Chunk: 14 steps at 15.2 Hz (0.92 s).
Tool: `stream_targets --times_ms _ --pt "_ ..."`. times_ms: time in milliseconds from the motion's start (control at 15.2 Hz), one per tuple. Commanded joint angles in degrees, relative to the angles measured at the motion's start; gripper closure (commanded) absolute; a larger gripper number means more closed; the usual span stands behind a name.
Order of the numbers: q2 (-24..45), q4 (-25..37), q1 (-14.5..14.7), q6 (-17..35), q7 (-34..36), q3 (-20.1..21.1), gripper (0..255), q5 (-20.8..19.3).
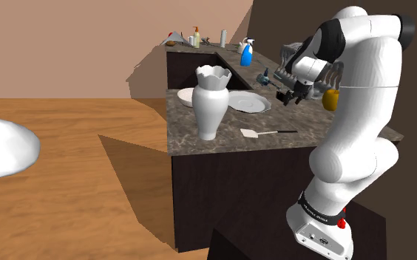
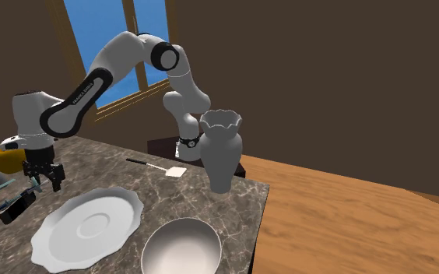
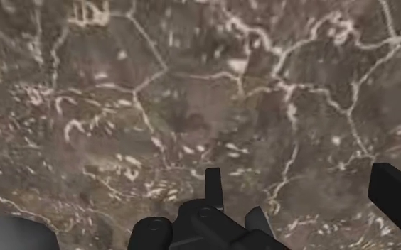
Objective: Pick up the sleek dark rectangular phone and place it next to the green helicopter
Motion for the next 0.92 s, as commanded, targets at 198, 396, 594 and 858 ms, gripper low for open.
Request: stream_targets --times_ms 198,396,594,858 --pt "-2.9 0.4 1.3 -3.2 2.3 -1.4 0 -2.9" --pt "-5.5 0.6 2.2 -5.4 3.8 -2.5 0 -5.3" --pt "-5.5 0.6 2.2 -5.4 3.8 -2.5 0 -5.3" --pt "-5.5 0.6 2.2 -5.4 3.8 -2.5 0 -5.3"
